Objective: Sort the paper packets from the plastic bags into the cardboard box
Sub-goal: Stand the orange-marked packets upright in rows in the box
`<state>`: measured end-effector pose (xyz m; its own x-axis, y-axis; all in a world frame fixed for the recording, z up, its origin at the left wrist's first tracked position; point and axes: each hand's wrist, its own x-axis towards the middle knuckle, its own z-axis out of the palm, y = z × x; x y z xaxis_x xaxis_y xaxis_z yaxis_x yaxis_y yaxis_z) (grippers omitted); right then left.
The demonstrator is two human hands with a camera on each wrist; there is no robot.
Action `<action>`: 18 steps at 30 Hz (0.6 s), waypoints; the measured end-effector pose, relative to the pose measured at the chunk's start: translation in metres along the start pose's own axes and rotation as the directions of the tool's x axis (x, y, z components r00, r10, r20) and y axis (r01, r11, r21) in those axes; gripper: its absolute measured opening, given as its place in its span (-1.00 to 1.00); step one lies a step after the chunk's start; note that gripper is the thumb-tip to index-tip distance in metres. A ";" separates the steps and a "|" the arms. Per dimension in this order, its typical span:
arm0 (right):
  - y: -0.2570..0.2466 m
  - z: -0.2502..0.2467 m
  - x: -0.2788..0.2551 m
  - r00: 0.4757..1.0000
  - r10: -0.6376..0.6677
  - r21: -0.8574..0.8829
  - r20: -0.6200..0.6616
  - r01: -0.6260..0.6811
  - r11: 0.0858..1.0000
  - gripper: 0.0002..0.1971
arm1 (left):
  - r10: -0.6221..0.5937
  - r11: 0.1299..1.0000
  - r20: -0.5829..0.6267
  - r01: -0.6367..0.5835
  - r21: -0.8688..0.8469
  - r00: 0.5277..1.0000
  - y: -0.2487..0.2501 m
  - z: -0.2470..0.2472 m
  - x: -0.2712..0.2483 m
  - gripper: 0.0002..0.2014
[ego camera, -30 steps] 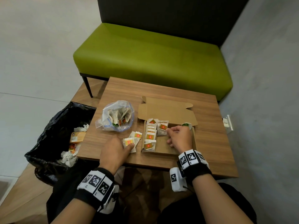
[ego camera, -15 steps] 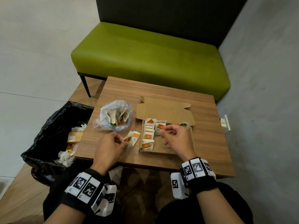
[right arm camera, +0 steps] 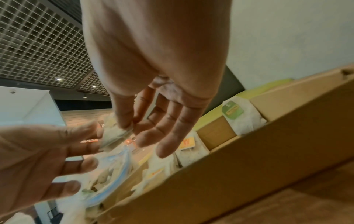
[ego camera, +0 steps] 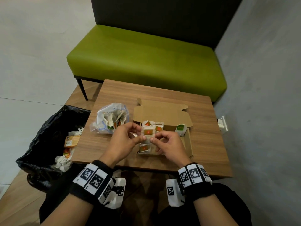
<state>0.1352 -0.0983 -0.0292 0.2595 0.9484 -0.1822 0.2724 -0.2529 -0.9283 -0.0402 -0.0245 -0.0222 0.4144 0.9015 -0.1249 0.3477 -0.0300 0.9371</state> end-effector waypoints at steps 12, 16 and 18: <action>0.049 -0.013 0.040 0.951 0.210 -0.352 -0.226 -0.281 0.893 -0.80 | -0.201 0.857 -0.257 0.297 0.422 0.945 -0.049 0.006 0.003 -0.88; 0.046 -0.010 0.045 0.940 0.217 -0.386 -0.265 -0.309 0.869 -0.83 | -0.152 0.830 -0.324 0.299 0.471 0.934 -0.053 0.013 0.005 -0.80; 0.043 -0.008 0.047 0.934 0.226 -0.372 -0.276 -0.321 0.871 -0.85 | -0.150 0.812 -0.343 0.313 0.493 0.927 -0.056 0.018 0.004 -0.68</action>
<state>0.1669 -0.0665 -0.0752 0.5600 0.7759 -0.2903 0.4987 -0.5956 -0.6297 -0.0430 -0.0267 -0.0808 0.0440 0.9886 -0.1442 0.8264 0.0451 0.5613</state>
